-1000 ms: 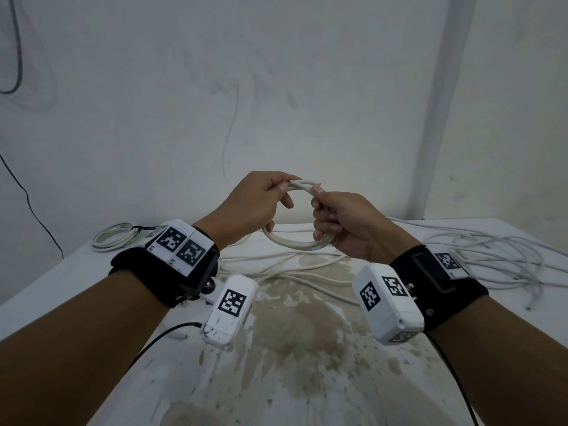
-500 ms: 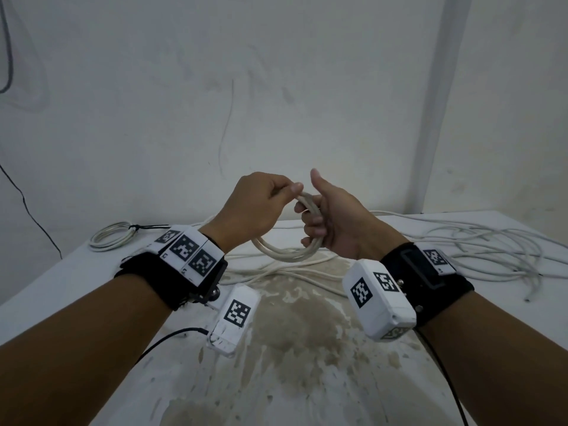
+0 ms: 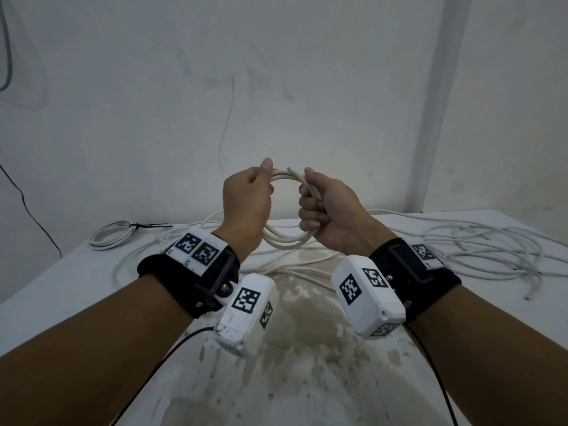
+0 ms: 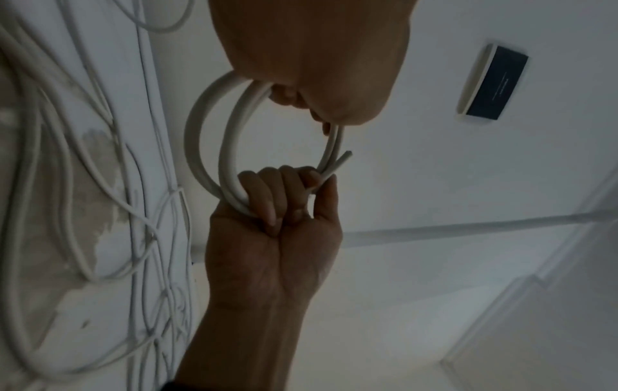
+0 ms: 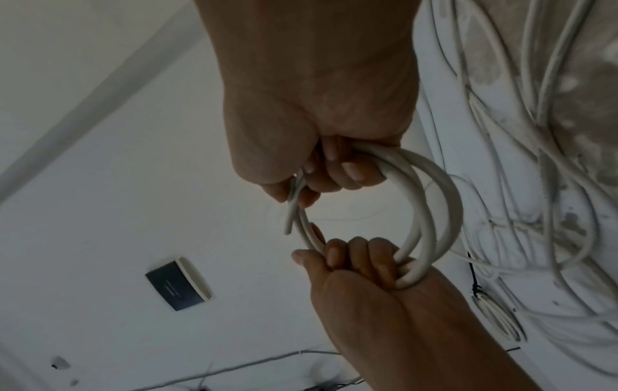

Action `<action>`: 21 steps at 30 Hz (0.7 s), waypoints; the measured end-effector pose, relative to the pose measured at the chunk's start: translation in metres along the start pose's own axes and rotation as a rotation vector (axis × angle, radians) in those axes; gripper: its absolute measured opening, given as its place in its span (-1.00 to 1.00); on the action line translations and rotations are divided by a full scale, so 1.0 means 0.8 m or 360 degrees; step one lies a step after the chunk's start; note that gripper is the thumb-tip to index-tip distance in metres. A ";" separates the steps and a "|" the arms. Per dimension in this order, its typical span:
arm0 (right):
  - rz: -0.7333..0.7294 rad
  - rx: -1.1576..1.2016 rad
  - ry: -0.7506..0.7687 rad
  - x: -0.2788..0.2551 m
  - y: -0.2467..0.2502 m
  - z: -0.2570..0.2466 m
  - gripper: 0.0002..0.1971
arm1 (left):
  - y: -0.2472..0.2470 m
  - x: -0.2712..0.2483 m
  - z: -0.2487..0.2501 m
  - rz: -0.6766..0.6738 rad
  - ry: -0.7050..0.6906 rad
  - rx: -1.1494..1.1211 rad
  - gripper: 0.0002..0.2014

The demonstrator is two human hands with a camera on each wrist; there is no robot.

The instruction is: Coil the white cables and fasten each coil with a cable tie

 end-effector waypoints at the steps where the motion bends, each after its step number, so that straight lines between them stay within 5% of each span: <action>1: 0.0006 0.0006 0.0011 0.000 0.000 -0.001 -0.61 | 0.003 0.000 0.000 0.0053 0.0028 -0.0040 -0.58; 6: 0.0157 0.0262 0.0058 0.006 0.016 -0.012 -0.59 | -0.012 -0.011 -0.012 -0.0122 0.0338 -0.0487 -0.57; 9: 0.0160 0.0329 0.0044 0.007 0.016 -0.011 -0.59 | -0.018 -0.016 -0.013 -0.0175 0.0309 -0.0566 -0.65; 15: 0.0105 0.0289 0.0047 0.007 0.005 0.001 -0.60 | -0.008 -0.011 -0.010 0.0105 0.0323 -0.0618 -0.70; 21: 0.0000 0.0369 0.0020 0.007 0.001 0.001 -0.66 | -0.006 -0.006 -0.008 0.0068 0.0253 -0.0440 -0.72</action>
Point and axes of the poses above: each hand's wrist, its own x-axis towards the middle knuckle, its own y-axis out of the back of the hand, z = x × y, the point moved 9 cm from there along x, towards the middle knuckle, and after that the axes turned 3 degrees about -y, right-handed, at the moved point
